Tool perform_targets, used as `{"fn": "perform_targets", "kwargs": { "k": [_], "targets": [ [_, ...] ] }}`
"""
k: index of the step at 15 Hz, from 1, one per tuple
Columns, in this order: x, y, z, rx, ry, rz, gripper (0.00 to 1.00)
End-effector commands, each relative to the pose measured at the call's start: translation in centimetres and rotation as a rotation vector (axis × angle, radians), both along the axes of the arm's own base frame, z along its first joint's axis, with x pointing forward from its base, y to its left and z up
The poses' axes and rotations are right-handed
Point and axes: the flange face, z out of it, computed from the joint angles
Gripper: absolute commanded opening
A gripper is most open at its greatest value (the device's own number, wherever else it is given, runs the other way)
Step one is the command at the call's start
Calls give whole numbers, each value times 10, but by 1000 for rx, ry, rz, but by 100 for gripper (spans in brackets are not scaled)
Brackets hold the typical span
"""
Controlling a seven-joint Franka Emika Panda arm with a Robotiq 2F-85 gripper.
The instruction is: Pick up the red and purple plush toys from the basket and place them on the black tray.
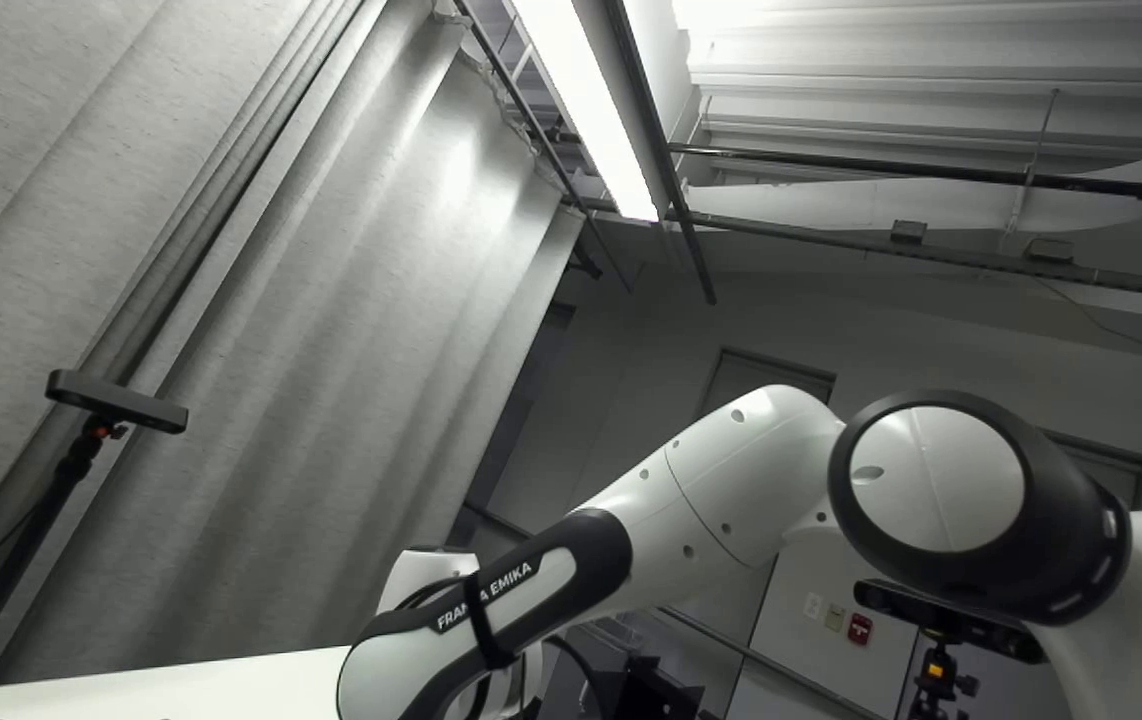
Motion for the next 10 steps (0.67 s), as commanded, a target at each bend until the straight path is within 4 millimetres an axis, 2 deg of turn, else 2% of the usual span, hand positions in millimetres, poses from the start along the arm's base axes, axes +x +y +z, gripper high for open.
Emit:
{"fn": "perform_targets", "kwargs": {
  "k": [1, 4, 7, 9, 10],
  "targets": [
    [11, -7, -5, -17, -18, -24, 55],
    [12, -9, 0, -25, -21, -15, 32],
    [8, 1, 17, -40, -35, 28, 13],
    [3, 13, 36, -71, -50, 83, 3],
    [1, 18, 48, -86, -63, 111, 6]
  ]
}}
